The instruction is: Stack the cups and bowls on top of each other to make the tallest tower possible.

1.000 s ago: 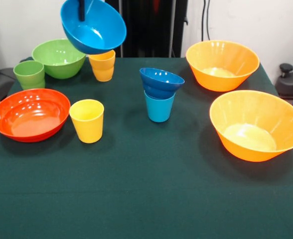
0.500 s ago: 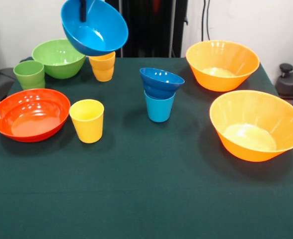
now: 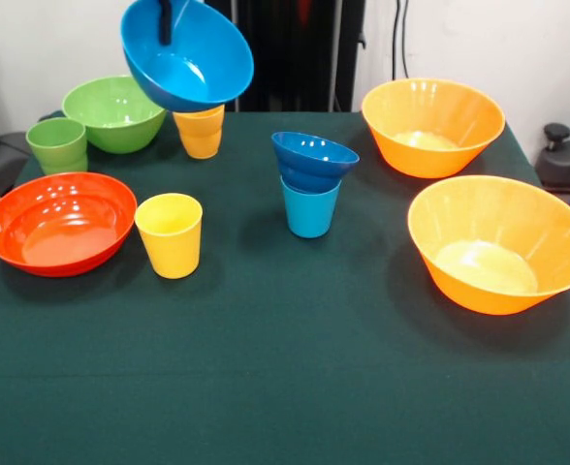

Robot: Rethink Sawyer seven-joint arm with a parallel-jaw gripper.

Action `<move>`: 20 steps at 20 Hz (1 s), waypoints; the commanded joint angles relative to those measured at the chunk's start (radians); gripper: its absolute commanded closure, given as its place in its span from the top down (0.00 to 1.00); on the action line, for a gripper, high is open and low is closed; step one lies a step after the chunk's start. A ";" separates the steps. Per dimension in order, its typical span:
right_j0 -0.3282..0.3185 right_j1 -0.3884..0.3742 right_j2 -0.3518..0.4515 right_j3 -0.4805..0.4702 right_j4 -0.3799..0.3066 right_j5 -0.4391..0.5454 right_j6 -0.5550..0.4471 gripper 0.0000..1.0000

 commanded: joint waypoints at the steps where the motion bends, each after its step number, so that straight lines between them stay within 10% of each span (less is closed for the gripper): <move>1: 0.070 0.087 -0.026 -0.060 0.055 -0.069 0.142 0.00; 20: 0.198 0.132 -0.116 -0.094 0.137 -0.080 0.156 0.00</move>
